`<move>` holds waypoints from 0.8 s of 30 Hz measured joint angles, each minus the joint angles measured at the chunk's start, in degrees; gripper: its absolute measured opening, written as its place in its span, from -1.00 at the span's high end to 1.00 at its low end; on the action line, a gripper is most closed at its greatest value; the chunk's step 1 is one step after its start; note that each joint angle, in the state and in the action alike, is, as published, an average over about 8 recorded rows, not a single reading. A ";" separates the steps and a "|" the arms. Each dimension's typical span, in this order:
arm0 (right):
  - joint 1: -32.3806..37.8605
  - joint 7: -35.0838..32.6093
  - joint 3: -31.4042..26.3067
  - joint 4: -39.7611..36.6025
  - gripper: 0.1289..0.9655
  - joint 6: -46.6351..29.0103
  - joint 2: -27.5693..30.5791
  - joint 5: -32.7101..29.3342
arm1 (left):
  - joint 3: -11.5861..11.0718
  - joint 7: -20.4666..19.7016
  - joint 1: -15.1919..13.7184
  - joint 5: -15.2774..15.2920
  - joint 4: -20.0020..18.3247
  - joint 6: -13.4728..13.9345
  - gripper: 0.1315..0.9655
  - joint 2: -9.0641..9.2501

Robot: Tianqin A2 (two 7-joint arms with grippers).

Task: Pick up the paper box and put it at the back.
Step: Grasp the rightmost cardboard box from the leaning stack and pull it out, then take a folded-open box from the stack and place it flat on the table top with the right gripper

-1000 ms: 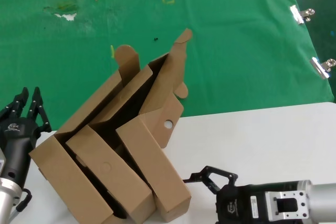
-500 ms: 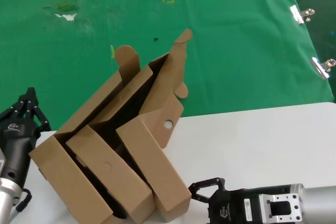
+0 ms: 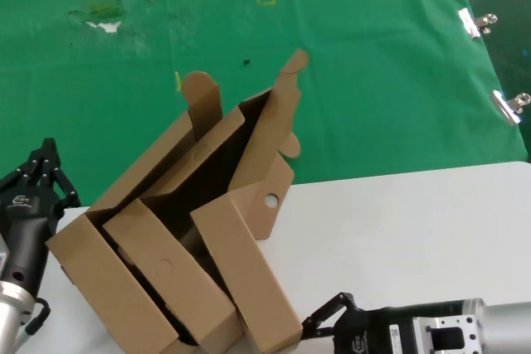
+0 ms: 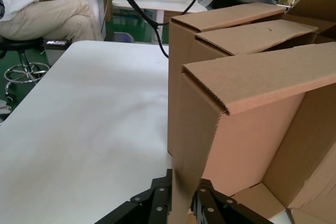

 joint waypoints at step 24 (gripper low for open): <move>-17.09 19.89 19.05 19.27 0.98 12.33 17.80 -4.91 | 0.00 0.00 0.00 0.00 0.00 0.00 0.98 0.00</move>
